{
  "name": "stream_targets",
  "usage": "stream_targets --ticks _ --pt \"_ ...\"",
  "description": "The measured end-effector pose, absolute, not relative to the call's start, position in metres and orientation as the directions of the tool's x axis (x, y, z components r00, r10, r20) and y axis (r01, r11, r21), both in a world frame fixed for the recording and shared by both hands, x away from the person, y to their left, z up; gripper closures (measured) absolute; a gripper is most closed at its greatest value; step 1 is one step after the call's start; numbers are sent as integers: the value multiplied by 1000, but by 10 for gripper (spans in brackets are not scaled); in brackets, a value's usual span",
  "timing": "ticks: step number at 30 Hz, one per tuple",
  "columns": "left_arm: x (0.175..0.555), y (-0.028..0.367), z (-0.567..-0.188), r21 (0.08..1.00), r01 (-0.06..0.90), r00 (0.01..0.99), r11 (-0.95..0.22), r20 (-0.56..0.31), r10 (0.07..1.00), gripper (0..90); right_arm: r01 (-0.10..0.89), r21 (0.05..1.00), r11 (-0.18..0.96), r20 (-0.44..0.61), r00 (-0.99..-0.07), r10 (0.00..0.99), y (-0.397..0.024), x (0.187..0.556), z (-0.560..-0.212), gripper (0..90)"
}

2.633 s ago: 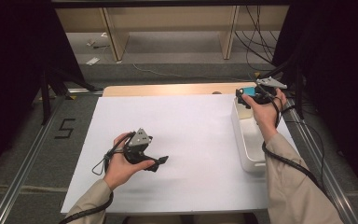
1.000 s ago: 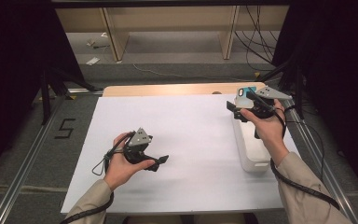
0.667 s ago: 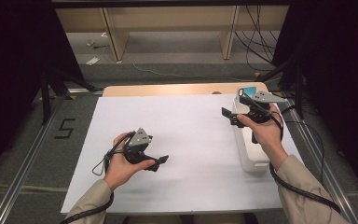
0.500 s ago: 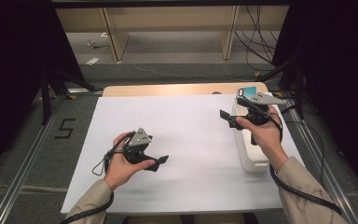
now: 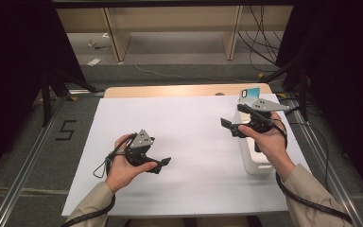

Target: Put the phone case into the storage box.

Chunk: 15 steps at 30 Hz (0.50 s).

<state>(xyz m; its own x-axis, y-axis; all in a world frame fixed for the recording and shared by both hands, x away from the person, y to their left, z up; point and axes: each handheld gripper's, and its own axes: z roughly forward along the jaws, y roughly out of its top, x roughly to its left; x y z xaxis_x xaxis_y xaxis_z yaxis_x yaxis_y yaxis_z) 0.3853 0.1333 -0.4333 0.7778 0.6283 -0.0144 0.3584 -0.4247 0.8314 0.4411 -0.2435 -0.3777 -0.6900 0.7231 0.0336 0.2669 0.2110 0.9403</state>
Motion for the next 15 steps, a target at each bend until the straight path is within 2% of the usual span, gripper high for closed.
stream_targets --ticks 15 --pt "384 132 -433 833 355 779 -424 -13 627 44 264 931 254 18 -727 687 -240 422 -381 123"
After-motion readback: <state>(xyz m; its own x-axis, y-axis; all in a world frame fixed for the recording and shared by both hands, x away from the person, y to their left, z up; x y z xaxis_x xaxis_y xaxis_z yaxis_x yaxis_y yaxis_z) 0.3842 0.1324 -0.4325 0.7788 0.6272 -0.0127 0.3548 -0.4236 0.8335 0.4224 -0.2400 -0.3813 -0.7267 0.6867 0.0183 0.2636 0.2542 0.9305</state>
